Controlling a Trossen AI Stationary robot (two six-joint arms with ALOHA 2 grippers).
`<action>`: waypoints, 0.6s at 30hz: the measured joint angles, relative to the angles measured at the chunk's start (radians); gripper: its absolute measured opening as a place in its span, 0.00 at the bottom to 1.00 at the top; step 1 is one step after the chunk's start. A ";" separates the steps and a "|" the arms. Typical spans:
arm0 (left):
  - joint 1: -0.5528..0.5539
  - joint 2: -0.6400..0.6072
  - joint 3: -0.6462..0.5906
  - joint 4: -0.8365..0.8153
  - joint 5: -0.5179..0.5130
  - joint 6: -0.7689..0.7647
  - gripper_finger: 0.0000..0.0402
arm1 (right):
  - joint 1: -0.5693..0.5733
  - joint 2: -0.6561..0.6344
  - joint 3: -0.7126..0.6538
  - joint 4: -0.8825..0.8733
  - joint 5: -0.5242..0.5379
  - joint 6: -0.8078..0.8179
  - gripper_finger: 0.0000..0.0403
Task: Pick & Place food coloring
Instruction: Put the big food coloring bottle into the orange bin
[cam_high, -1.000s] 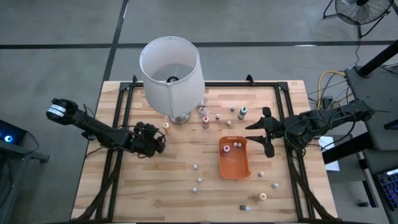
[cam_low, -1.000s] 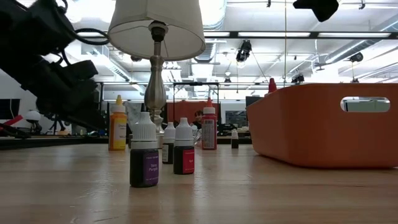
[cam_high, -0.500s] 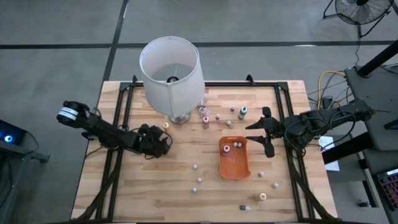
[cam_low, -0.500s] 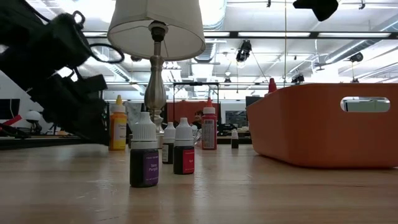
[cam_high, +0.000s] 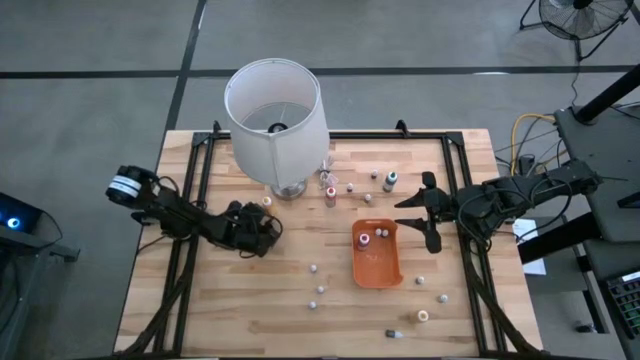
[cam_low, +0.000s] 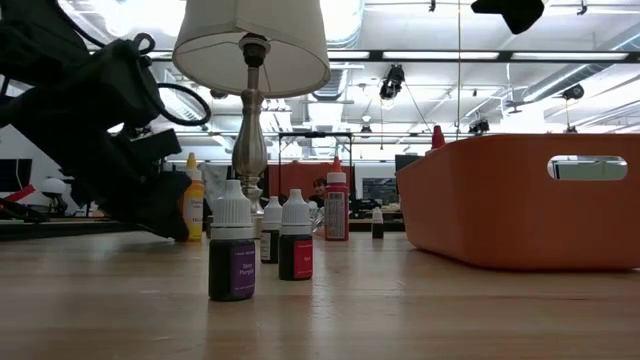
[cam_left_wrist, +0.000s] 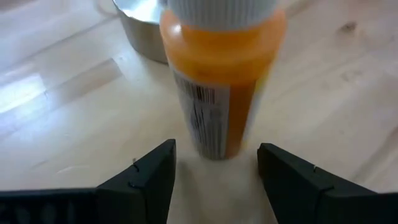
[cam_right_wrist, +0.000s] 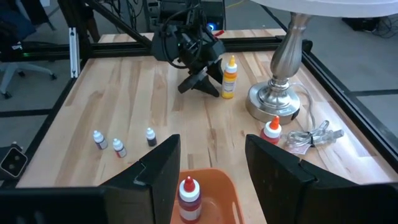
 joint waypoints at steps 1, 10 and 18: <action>0.003 -0.001 0.000 0.005 -0.011 0.000 0.49 | 0.000 0.000 0.000 0.000 0.000 0.000 0.42; 0.024 -0.002 0.000 0.029 -0.055 -0.056 0.49 | 0.000 0.003 0.000 -0.001 0.000 -0.005 0.42; 0.024 -0.002 0.000 0.084 -0.054 0.018 0.49 | 0.000 0.003 -0.003 -0.002 0.000 -0.008 0.42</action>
